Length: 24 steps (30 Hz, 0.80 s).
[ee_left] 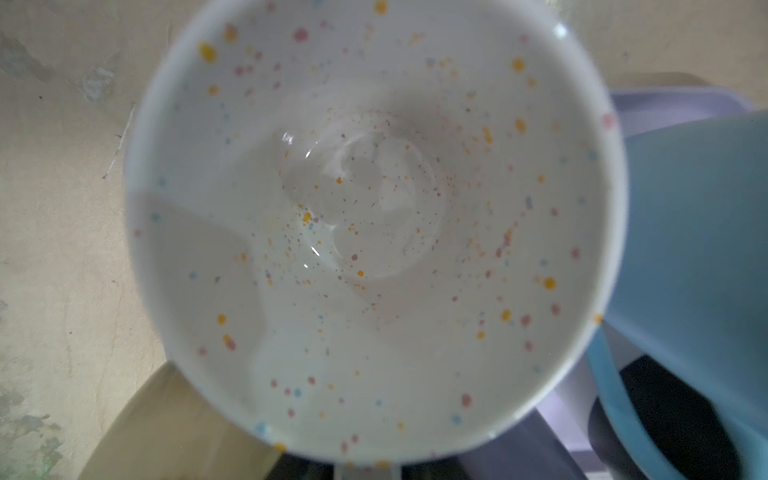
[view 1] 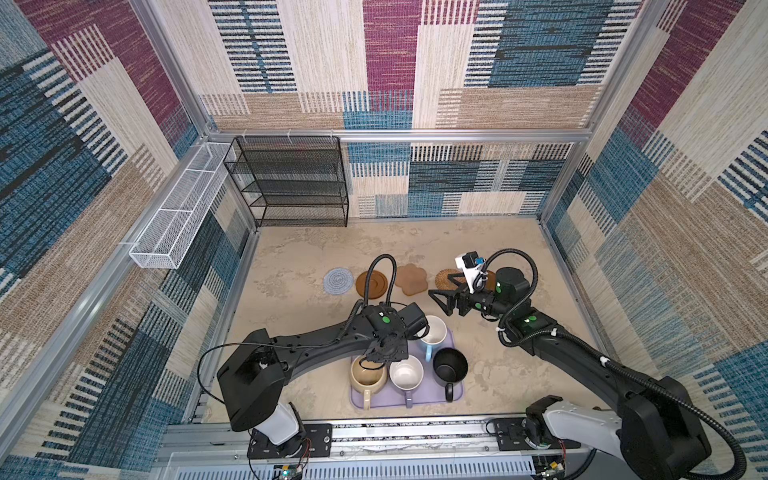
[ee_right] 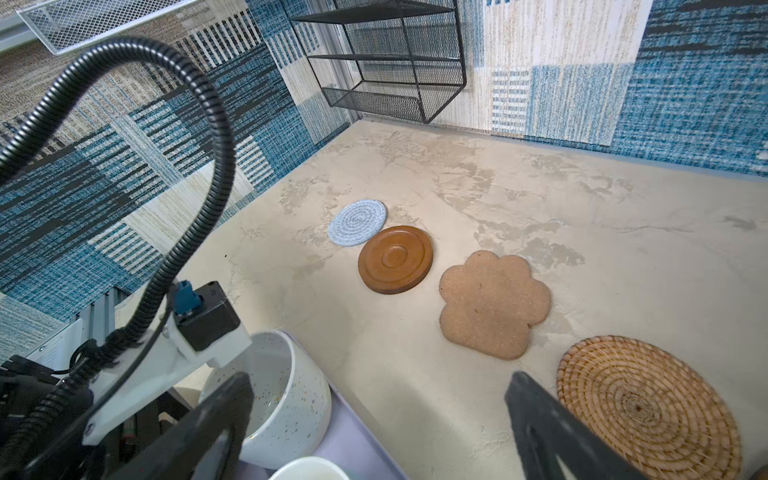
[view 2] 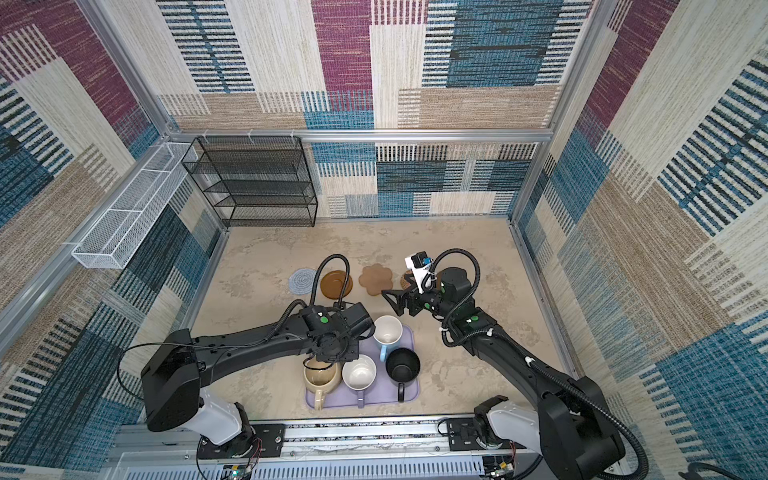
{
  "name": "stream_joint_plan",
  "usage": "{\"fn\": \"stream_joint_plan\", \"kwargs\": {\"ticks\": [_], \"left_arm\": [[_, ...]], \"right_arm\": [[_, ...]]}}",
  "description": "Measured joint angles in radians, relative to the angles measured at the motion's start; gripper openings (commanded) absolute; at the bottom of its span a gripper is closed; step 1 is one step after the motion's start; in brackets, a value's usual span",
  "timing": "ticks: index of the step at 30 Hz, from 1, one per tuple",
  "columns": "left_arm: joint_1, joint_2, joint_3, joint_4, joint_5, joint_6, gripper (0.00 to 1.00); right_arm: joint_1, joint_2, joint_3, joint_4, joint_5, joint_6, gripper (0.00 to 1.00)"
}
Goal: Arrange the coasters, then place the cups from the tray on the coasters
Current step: 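Grasp the white speckled mug rim with left gripper and lift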
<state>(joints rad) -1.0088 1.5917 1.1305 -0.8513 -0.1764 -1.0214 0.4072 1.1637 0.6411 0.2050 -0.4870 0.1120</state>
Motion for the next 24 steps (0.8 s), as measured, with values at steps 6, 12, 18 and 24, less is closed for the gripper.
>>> {"fn": "stream_joint_plan", "kwargs": {"ticks": [6,12,18,24], "left_arm": [[-0.001,0.012,0.003,-0.003,-0.002,0.000,0.16],[-0.001,0.010,0.006,-0.006,-0.002,0.000,0.04],[0.001,-0.013,0.006,-0.007,-0.020,0.000,0.00],[0.002,-0.060,0.004,-0.021,-0.071,0.014,0.00]], "right_arm": [[0.000,0.000,-0.001,0.000,0.000,0.000,0.97],[0.000,0.001,-0.003,0.000,0.001,0.000,0.97],[0.000,0.005,-0.003,0.003,-0.005,0.001,0.97],[0.001,0.031,-0.003,0.029,-0.060,0.013,0.97]]}}
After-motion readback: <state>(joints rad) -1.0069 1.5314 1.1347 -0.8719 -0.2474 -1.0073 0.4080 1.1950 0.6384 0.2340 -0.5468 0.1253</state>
